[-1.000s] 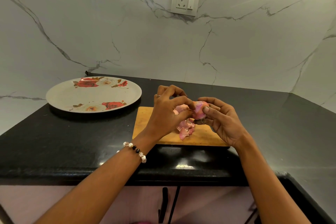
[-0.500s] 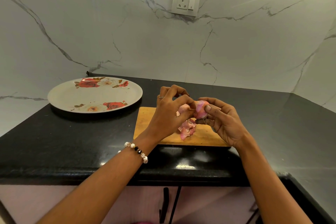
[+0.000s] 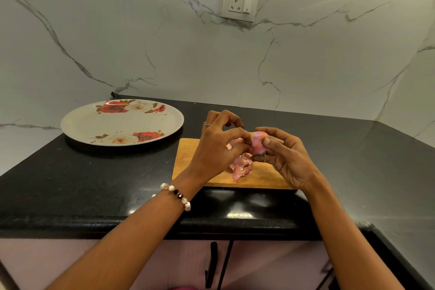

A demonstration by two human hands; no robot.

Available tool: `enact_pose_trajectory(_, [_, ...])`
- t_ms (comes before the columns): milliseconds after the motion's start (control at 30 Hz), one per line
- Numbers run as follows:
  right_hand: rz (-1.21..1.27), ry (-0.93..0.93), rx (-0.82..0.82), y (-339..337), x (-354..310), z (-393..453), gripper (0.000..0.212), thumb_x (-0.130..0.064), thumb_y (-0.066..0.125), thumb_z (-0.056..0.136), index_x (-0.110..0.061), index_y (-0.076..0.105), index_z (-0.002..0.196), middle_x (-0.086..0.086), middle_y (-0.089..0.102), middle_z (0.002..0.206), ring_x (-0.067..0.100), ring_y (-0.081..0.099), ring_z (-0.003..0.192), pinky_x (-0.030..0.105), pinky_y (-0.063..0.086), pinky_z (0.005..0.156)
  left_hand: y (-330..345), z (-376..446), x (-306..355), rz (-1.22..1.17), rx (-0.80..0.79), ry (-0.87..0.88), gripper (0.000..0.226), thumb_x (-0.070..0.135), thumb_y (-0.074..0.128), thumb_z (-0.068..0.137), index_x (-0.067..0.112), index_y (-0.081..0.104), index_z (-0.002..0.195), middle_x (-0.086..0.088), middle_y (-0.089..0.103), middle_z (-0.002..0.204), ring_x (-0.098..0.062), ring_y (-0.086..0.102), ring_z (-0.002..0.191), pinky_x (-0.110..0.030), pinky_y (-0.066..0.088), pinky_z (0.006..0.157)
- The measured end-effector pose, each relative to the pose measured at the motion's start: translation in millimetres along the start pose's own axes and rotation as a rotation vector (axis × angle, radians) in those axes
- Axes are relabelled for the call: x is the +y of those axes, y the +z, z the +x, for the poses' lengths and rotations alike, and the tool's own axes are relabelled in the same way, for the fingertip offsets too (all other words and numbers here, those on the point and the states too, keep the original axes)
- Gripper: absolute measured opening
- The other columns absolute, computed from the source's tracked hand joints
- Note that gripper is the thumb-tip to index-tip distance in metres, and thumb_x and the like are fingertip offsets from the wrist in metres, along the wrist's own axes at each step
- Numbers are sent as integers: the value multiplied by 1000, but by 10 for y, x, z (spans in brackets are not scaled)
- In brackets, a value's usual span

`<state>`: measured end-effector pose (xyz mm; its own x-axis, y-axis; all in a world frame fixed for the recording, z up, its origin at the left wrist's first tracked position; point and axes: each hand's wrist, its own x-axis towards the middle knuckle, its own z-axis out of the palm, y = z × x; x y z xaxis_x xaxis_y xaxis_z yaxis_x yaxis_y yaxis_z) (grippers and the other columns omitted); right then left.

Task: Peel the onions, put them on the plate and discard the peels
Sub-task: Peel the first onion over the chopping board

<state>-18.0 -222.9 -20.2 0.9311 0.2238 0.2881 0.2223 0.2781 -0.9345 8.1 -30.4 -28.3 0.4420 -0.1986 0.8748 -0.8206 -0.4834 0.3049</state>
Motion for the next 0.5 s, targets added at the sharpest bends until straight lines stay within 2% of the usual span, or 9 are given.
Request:
enact_pose_trajectory(100, [-2, 7, -1, -8, 7, 2, 68, -33, 92, 62, -2, 66, 117, 23, 69, 114, 36, 71, 96, 37, 63, 72, 3, -6, 8, -2, -29, -22, 11, 26, 72, 78, 23, 74, 88, -2, 57, 106, -7, 34, 104, -25, 36, 81])
enact_pose_trajectory(200, [-29, 22, 7, 7, 3, 6, 72, -37, 95, 58, -3, 68, 115, 23, 69, 113, 36, 71, 95, 37, 63, 72, 13, -34, 15, 56, -84, -15, 13, 15, 67, 79, 23, 70, 89, -4, 53, 114, -9, 32, 108, -33, 37, 85])
enact_pose_trajectory(333, [-41, 20, 31, 15, 4, 7, 74, -37, 95, 57, -1, 67, 115, 24, 69, 111, 36, 72, 93, 36, 62, 69, 7, -41, 32, 97, -154, -16, 20, 13, 58, 76, 24, 66, 91, -6, 50, 120, -12, 30, 111, -37, 33, 84])
enact_pose_trajectory(400, [-2, 4, 45, 24, -9, 1, 65, -31, 91, 63, 0, 65, 115, 24, 70, 109, 35, 72, 90, 34, 62, 67, 0, -39, 31, 93, -181, -28, 23, 12, 55, 76, 25, 64, 93, -6, 49, 122, -11, 28, 112, -38, 31, 84])
enact_pose_trajectory(500, [62, -37, 103, 19, -38, -4, 40, -16, 76, 81, 3, 63, 113, 22, 69, 105, 29, 73, 78, 29, 61, 62, -8, -44, 23, 107, -199, -51, 20, 15, 53, 78, 26, 63, 91, -4, 48, 121, -15, 30, 114, -37, 28, 82])
